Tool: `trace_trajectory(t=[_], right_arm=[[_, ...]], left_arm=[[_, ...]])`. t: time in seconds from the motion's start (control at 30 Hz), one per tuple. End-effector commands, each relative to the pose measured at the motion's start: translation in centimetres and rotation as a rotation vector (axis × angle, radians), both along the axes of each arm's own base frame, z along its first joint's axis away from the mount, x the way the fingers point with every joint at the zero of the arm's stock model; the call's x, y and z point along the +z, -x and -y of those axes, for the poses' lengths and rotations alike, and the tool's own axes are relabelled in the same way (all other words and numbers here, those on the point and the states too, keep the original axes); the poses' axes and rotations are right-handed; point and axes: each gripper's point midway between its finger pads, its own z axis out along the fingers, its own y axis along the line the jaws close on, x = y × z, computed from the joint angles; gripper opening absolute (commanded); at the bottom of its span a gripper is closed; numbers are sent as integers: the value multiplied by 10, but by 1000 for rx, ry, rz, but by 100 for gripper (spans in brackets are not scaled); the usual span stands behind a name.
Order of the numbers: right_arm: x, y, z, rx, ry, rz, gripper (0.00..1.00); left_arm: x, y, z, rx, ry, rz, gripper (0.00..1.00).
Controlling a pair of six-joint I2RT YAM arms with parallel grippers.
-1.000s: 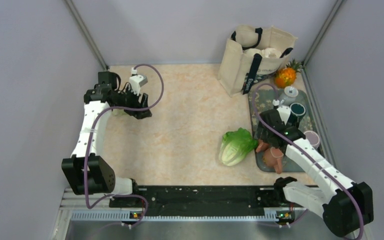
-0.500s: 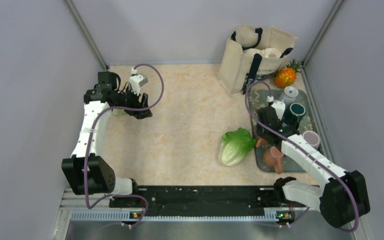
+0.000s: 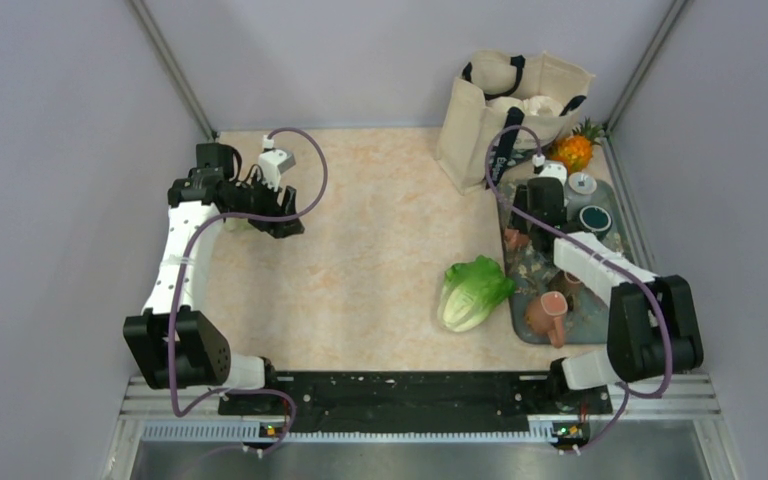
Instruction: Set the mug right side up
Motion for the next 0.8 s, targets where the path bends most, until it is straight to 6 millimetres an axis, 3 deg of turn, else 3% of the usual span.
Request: trace_trajectory(t=[0.0, 0.13, 0.33, 0.43, 0.57, 0.77], right_arm=[[18, -45, -15, 112, -44, 111, 41], [23, -60, -11, 124, -1, 85, 71], [33, -48, 5, 45, 41, 43, 90], [36, -31, 1, 36, 33, 42, 91], [17, -8, -2, -14, 10, -15, 82], [-2, -4, -13, -52, -33, -25, 64]], left_arm=[[9, -1, 0, -2, -4, 40, 67], [9, -2, -1, -1, -11, 41, 67], [7, -2, 2, -9, 6, 30, 67], [7, -2, 3, -11, 13, 26, 67], [9, -4, 4, -11, 23, 26, 67], [11, -3, 5, -9, 30, 25, 67]])
